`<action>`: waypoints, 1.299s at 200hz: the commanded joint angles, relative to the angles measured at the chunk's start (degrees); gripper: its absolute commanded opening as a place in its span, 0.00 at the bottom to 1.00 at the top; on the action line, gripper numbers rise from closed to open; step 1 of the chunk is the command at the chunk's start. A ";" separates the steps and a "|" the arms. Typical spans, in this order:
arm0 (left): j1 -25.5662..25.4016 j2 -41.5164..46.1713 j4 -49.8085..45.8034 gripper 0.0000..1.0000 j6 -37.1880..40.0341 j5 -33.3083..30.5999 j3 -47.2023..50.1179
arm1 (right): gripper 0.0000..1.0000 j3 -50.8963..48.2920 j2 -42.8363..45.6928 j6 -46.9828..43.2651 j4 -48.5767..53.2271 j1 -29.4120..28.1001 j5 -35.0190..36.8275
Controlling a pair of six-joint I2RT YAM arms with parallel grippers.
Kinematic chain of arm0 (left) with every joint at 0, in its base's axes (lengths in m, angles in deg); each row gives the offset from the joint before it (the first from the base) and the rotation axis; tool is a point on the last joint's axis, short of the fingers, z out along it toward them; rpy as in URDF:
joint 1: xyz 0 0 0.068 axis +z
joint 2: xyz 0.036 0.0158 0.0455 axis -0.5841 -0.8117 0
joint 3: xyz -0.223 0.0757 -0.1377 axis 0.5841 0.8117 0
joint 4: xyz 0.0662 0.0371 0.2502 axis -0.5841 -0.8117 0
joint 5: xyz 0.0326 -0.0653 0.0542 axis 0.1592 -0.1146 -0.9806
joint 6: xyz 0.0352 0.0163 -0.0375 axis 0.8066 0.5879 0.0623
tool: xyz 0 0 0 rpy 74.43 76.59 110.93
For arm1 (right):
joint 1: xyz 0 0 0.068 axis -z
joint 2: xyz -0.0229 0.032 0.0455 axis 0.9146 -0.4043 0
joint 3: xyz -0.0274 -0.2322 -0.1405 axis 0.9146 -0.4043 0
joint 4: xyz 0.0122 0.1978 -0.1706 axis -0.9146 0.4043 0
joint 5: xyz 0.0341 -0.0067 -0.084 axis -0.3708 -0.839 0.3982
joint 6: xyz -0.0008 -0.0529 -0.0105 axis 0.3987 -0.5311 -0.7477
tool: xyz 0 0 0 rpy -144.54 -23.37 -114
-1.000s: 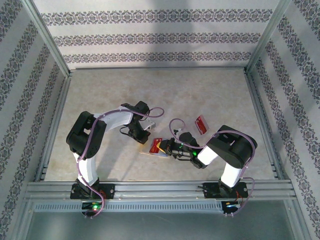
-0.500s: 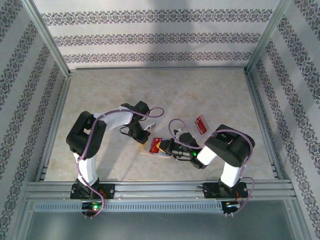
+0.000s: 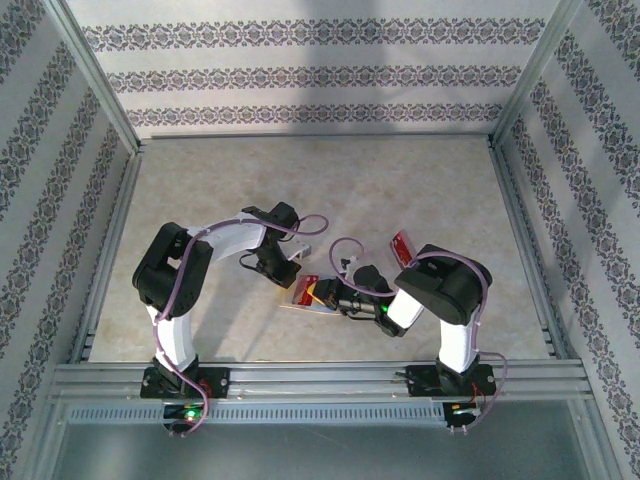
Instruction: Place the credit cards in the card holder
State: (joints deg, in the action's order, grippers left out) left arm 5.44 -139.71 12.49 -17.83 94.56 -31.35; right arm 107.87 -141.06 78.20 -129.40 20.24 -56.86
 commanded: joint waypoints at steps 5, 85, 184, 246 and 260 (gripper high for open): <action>-0.63 -0.43 -0.41 0.00 0.99 -2.43 0.98 | 0.00 1.80 -0.91 -0.09 4.79 -0.85 -0.89; -0.64 0.42 -0.24 0.00 1.27 -2.54 1.22 | 0.18 8.12 11.93 -8.78 37.35 -1.33 0.06; -0.57 0.96 -0.08 0.00 1.21 -2.28 1.48 | 0.22 11.04 14.60 -11.35 46.98 -1.73 2.38; -0.59 0.99 -0.44 0.00 1.00 -2.59 1.05 | 0.06 15.82 12.60 -13.68 51.68 -1.73 1.68; -0.55 1.34 -0.08 0.00 0.79 -2.21 1.47 | 0.07 16.40 11.93 -13.85 51.68 -1.73 1.55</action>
State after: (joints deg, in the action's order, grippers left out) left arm 5.42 -139.07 12.82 -17.83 93.84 -30.92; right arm 122.96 -127.12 66.42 -81.32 19.02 -56.00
